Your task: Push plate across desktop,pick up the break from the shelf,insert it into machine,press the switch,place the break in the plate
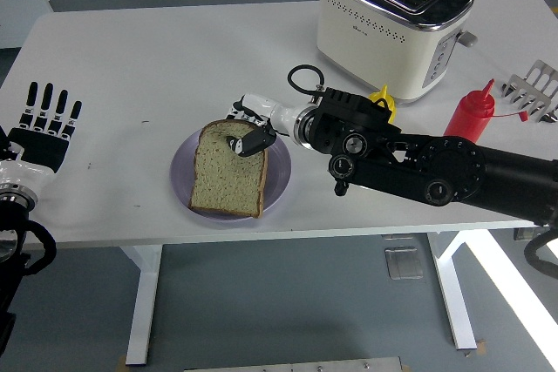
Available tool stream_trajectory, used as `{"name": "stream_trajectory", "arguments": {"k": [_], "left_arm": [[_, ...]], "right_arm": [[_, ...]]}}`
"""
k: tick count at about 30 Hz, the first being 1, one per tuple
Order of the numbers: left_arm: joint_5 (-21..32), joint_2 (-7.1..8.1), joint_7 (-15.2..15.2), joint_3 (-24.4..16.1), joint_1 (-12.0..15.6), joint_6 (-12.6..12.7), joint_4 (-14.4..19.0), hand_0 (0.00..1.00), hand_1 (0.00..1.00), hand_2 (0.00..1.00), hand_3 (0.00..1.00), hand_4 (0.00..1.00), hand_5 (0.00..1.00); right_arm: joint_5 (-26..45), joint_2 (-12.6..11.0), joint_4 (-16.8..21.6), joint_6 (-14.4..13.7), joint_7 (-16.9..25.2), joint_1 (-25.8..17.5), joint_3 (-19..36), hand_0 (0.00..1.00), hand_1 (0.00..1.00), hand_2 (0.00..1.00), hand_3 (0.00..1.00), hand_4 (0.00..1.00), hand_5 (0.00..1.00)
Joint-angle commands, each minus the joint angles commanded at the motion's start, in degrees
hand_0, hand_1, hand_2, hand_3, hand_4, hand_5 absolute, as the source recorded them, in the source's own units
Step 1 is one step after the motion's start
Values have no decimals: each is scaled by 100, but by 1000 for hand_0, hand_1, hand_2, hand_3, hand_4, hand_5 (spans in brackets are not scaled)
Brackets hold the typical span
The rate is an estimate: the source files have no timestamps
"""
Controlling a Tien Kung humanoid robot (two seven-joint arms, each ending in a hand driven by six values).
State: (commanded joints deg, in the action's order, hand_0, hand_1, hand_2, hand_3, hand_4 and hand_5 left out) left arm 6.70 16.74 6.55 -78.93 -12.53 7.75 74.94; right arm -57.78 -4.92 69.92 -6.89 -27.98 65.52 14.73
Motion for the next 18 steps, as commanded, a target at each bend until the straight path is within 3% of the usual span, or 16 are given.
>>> {"name": "stream_trajectory", "arguments": {"k": [2, 3, 8, 9, 18], "left_arm": [[2, -1, 3, 0, -2, 3, -3, 834, 761, 720, 762, 788, 968], [4, -1, 6, -2, -3, 5, -7, 836, 764, 723, 764, 789, 969], [9, -3, 28, -16, -8, 19, -33, 836, 764, 723, 764, 789, 969], [9, -2, 31, -17, -9, 21, -37, 837, 767, 725, 765, 788, 967], [14, -3, 41, -10, -17, 34, -59, 838, 769, 728, 767, 790, 967]], "right_arm": [[5, 5, -28, 47, 20, 1, 0, 475, 477, 484, 494, 337, 2], [3, 6, -45, 73, 31, 1, -2, 524, 557, 567, 536, 438, 78], [6, 8, -87, 152, 58, 0, -1, 524, 557, 567, 536, 438, 78], [5, 9, -90, 167, 59, -1, -2, 545, 586, 596, 543, 480, 115], [-30, 14, -97, 259, 79, -2, -19, 558, 607, 623, 556, 532, 155]]}}
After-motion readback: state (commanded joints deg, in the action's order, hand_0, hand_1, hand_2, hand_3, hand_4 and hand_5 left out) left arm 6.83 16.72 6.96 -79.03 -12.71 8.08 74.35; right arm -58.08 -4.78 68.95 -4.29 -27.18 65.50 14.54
